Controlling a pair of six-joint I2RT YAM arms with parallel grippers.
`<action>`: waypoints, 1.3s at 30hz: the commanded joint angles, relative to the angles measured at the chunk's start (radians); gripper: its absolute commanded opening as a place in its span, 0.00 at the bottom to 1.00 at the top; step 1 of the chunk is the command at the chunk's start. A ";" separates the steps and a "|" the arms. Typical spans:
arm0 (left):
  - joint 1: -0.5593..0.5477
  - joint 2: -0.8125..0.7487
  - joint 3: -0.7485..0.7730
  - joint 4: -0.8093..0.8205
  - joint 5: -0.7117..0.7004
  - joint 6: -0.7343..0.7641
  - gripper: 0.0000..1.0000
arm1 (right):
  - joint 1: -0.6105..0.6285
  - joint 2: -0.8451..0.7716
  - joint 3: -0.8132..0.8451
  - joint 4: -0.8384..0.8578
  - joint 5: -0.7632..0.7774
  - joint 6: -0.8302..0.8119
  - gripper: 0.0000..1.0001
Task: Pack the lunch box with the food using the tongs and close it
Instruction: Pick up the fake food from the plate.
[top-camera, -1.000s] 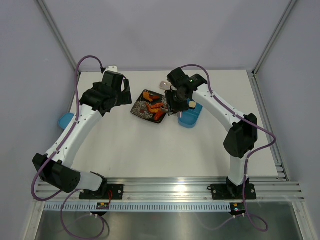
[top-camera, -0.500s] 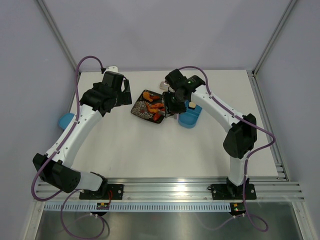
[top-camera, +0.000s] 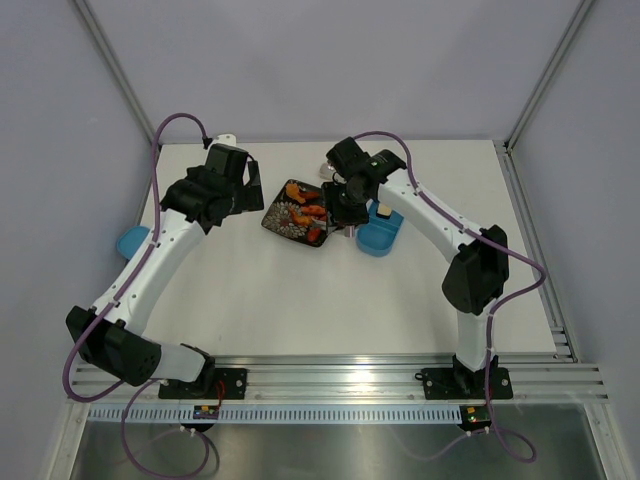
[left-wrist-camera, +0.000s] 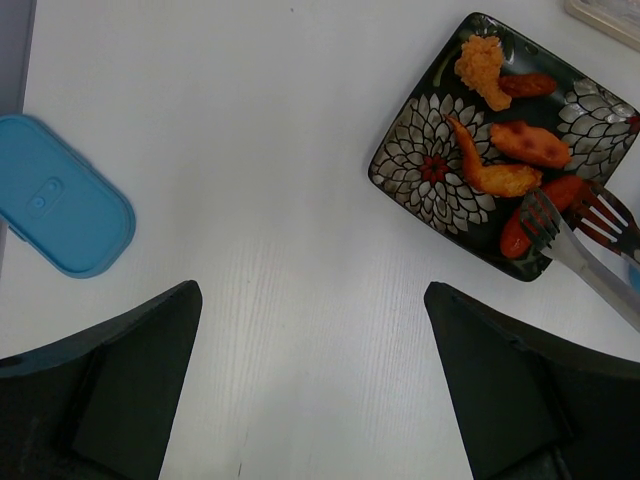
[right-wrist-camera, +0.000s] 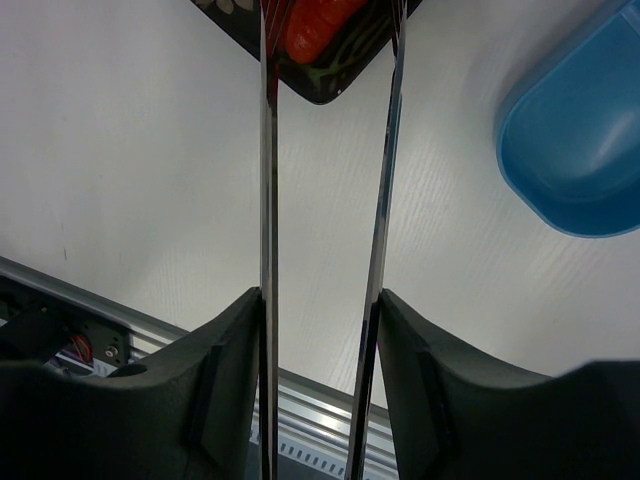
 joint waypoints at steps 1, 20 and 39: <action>0.004 -0.030 -0.004 0.043 -0.001 -0.007 0.99 | 0.020 -0.056 -0.014 0.025 0.004 0.062 0.55; 0.004 -0.019 0.005 0.046 0.010 -0.001 0.99 | 0.028 0.023 -0.003 0.080 0.035 0.127 0.52; 0.004 -0.010 0.008 0.048 0.007 -0.003 0.99 | 0.031 0.022 0.033 0.054 0.136 0.088 0.35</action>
